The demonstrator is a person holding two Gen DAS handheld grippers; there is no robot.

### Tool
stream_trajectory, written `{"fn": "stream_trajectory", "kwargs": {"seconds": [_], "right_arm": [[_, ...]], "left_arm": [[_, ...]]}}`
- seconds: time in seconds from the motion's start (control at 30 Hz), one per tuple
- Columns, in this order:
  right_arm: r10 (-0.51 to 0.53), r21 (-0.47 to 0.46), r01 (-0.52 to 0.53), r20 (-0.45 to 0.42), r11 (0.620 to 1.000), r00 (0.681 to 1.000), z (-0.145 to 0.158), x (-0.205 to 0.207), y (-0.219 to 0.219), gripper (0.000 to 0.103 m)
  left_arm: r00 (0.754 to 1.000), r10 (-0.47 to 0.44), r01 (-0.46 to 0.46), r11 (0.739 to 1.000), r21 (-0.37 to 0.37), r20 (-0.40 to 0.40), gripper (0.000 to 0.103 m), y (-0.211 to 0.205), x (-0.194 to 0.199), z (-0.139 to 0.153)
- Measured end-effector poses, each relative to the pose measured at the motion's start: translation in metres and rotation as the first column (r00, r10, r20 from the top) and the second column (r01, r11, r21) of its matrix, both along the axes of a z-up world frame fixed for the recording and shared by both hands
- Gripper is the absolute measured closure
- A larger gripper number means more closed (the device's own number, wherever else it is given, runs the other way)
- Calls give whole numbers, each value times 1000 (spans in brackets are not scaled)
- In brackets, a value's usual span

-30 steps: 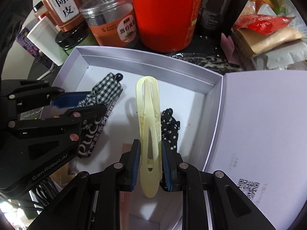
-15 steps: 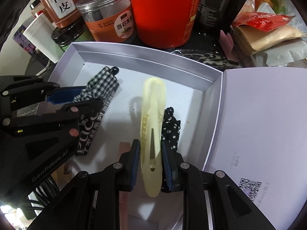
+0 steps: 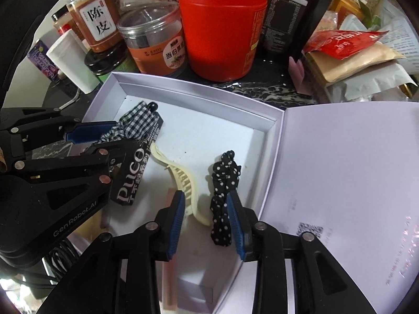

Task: Organize rigid objects
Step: 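Lower the checkered scrunchie into the box while the right tool lowers the cream clip, then open both tools and lift them out of the lavender box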

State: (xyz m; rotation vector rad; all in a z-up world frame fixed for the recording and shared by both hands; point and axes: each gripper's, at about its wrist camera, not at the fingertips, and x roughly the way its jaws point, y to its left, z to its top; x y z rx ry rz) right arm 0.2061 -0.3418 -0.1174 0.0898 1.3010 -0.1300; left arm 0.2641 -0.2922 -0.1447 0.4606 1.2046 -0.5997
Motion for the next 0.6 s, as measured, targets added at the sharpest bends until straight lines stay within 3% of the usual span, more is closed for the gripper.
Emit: {"fn": "stream_trajectory", "kwargs": {"seconds": [0.27, 0.33, 0.4, 0.47, 0.6], "right_arm": [[-19, -16, 20, 28, 1000, 999, 28, -16, -3, 67], [-27, -21, 28, 39, 999, 999, 36, -18, -2, 67], [-35, -23, 36, 55, 999, 998, 44, -22, -1, 66], [-41, -27, 43, 67, 999, 997, 51, -24, -1, 64], [-56, -35, 59, 73, 998, 996, 65, -29, 2, 62]], "left_arm": [[1000, 16, -15, 999, -44, 18, 78, 12, -11, 31], [999, 22, -20, 998, -60, 28, 66, 13, -14, 40], [998, 29, -26, 997, -68, 47, 24, 17, -17, 51], [996, 42, -36, 996, -84, 74, 18, 24, -20, 63], [996, 56, -48, 993, -110, 71, 18, 34, -24, 79]]}}
